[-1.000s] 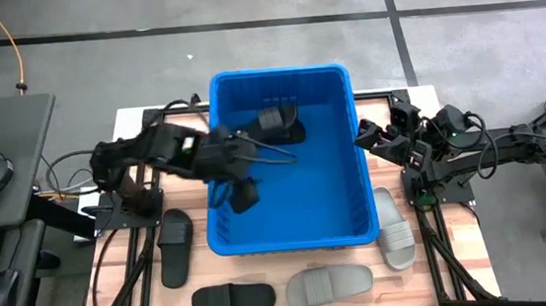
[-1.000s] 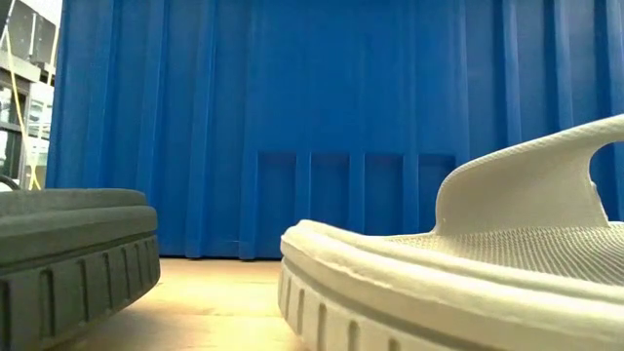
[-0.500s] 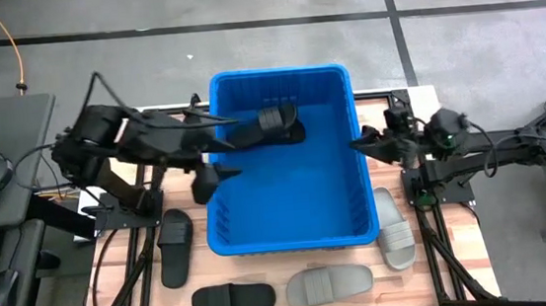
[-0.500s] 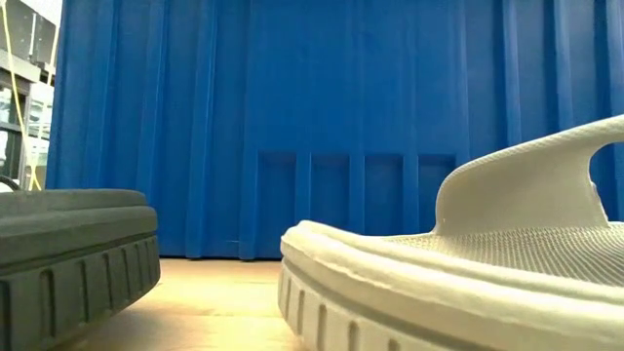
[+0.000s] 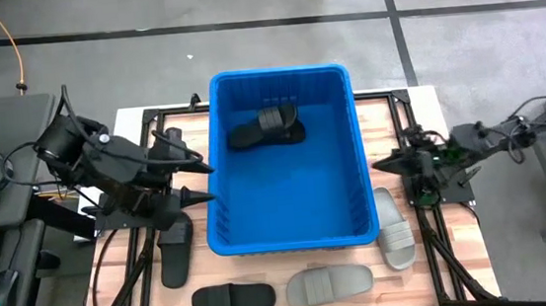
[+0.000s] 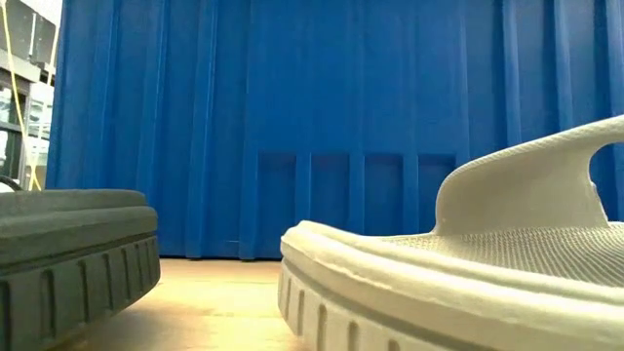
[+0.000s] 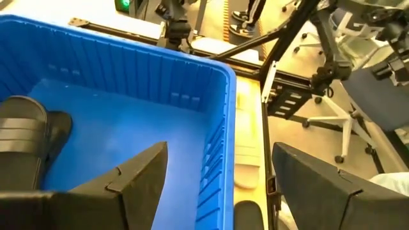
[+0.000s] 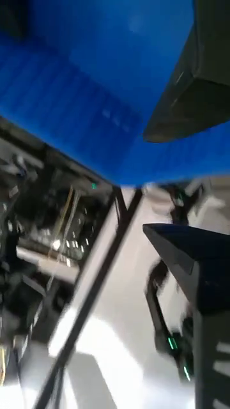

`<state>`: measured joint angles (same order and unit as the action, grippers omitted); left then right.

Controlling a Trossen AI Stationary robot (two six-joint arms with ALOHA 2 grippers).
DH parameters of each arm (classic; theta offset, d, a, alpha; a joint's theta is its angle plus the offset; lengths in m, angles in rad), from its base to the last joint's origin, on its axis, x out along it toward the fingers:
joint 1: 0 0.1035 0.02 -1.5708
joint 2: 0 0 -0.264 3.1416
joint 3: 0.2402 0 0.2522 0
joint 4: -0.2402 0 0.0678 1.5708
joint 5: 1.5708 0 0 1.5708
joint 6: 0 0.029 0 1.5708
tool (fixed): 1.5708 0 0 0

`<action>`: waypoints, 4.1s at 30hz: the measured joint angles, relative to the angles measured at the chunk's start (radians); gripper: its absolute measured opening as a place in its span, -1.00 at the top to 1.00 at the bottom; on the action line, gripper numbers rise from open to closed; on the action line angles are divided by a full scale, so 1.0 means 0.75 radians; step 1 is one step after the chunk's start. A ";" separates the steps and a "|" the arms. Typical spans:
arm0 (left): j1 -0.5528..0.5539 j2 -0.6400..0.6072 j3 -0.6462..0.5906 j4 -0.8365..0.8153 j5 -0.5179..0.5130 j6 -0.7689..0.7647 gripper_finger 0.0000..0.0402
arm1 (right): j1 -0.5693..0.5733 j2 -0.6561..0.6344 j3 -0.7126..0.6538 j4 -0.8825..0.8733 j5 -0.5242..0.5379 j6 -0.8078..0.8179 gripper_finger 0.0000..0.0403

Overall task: Pick and place slides into bin
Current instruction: Put the right white slipper into the bin

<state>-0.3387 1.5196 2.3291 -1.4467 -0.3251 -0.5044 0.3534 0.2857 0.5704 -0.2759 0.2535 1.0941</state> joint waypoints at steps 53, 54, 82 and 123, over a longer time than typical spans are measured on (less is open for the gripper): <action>-0.011 0.116 -0.001 0.246 -0.431 -0.208 -0.35 | 0.132 -0.022 0.011 -0.986 -0.947 0.036 0.00; -0.011 0.120 0.000 0.249 -0.431 -0.208 -0.35 | 0.132 0.019 0.003 -0.971 -0.980 0.044 -0.01; -0.012 0.185 -0.001 0.300 -0.415 -0.211 -0.35 | -0.224 0.441 -0.161 -0.895 -1.104 -0.464 -0.07; -0.012 0.188 -0.001 0.360 -0.390 -0.202 -0.35 | -0.114 0.841 -0.161 -0.892 -1.248 -0.611 0.98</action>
<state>-0.3473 1.6608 2.3287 -1.1766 -0.6178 -0.6559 0.2681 0.9167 0.4496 -0.9451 -0.6822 0.6360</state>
